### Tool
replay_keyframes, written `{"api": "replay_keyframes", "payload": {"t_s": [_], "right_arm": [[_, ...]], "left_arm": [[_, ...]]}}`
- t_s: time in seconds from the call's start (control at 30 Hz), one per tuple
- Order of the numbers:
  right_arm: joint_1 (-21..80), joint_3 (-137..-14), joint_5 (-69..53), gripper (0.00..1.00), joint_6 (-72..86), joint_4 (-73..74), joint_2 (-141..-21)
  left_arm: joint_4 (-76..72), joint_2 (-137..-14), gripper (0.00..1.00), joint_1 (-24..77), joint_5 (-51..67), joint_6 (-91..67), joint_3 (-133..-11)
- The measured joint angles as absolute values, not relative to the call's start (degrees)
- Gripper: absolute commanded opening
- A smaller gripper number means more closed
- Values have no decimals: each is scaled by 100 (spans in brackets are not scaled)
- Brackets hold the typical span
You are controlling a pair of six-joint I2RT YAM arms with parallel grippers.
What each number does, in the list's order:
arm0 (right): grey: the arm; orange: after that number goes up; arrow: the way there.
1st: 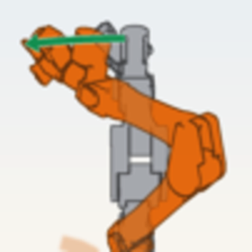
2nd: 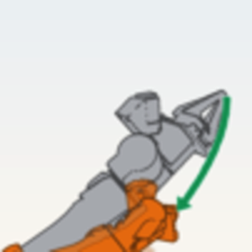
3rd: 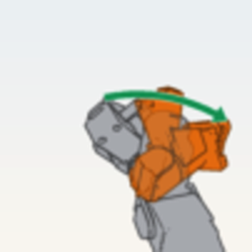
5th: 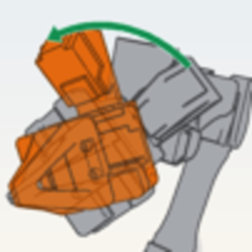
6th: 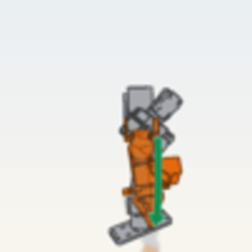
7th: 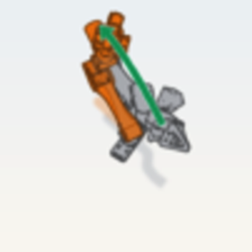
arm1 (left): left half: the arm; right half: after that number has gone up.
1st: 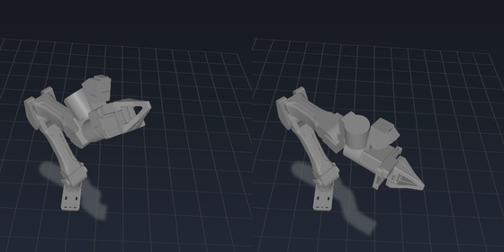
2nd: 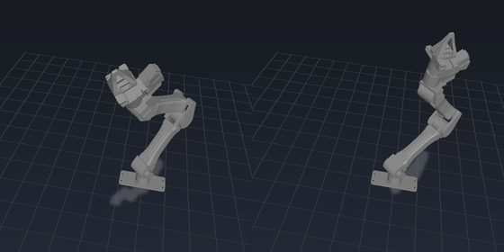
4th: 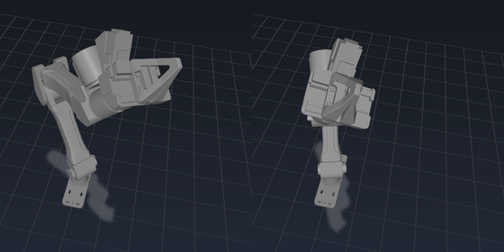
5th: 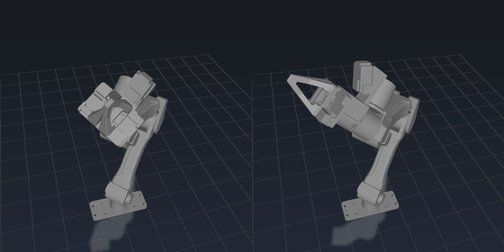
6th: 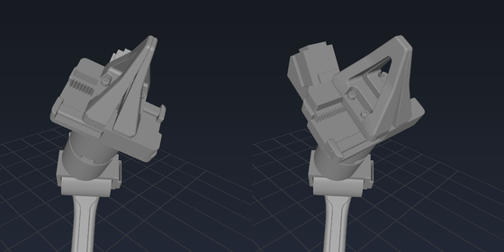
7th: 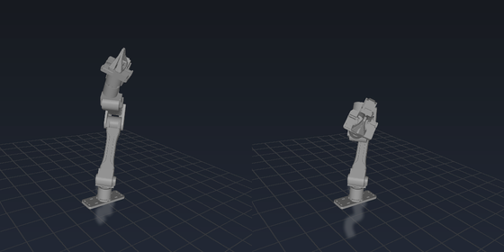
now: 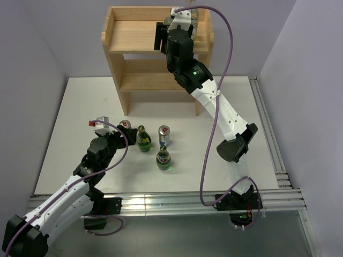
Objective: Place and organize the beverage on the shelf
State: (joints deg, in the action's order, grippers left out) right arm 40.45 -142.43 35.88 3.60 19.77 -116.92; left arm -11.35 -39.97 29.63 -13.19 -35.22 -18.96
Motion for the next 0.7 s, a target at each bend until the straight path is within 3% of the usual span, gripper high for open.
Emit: {"api": "replay_keyframes", "payload": {"t_s": [0.17, 0.33, 0.5, 0.7], "right_arm": [[4036, -14239, 3592, 48, 357, 1874, -11727], [4034, -14180, 3597, 50, 355, 1778, -11727], [4029, -14132, 3610, 63, 357, 1680, -11727], [4029, -14097, 3623, 69, 362, 1614, -11727]], "left_arm": [[-1135, -3997, 96, 2963, -1288, -3564, -1896], [-1138, -3997, 96, 2963, -1275, -3581, -1896], [-1138, -3994, 96, 2963, -1275, -3581, -1896], [-1135, -3951, 96, 2963, -1278, -3581, -1896]]}}
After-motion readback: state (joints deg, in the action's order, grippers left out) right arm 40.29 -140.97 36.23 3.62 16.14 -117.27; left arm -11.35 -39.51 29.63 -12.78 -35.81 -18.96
